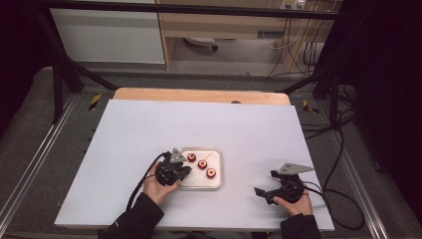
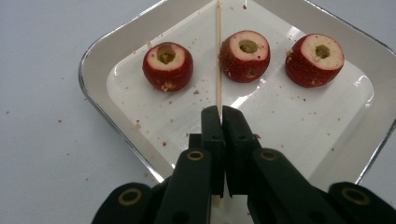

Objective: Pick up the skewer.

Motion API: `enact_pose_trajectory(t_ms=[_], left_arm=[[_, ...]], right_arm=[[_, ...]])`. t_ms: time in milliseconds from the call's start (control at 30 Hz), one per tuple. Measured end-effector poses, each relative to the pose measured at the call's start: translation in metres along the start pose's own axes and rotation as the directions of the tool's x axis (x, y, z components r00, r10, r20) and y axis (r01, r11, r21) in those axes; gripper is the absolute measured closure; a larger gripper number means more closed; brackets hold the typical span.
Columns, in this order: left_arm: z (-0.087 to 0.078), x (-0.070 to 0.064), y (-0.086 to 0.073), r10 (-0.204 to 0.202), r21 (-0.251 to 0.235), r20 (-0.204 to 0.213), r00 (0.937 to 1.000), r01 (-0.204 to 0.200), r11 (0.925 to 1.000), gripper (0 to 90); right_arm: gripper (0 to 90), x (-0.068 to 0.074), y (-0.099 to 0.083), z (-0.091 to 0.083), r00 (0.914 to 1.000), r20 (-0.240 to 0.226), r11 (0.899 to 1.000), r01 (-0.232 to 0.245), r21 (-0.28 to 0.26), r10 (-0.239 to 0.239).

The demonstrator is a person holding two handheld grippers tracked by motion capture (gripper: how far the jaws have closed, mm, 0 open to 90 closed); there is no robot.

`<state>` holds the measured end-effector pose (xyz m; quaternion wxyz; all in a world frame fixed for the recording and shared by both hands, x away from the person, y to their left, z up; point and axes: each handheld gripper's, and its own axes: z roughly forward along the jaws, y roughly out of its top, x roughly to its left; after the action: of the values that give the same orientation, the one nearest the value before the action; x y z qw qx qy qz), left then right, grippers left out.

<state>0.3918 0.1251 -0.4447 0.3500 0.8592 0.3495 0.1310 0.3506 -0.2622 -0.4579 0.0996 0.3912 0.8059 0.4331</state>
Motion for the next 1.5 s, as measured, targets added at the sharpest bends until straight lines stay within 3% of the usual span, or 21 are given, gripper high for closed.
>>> enact_pose_trajectory(t_ms=[567,833,1167,1500], left_arm=[[-0.011,0.004,-0.001,-0.034,-0.076,0.039,0.9987,0.037,0.9964,88.5],[-0.022,0.004,0.001,-0.033,-0.120,0.054,0.9980,0.039,0.9920,88.6],[-0.043,0.012,0.003,-0.050,-0.184,0.066,0.9966,0.061,0.9810,88.6],[-0.053,0.006,0.005,-0.014,-0.193,0.102,0.9947,0.034,0.9806,88.6]], right_arm=[[1.0,0.001,0.000,0.000,1.0000,0.000,1.000,0.000,-0.001,0.000],[1.1,0.000,0.000,0.001,1.0000,-0.002,1.000,0.009,0.004,-0.009],[1.1,0.002,0.001,0.001,0.9999,-0.002,1.000,0.015,0.002,-0.015],[0.5,0.009,0.005,0.002,0.9986,0.011,0.999,0.051,0.006,-0.052]])
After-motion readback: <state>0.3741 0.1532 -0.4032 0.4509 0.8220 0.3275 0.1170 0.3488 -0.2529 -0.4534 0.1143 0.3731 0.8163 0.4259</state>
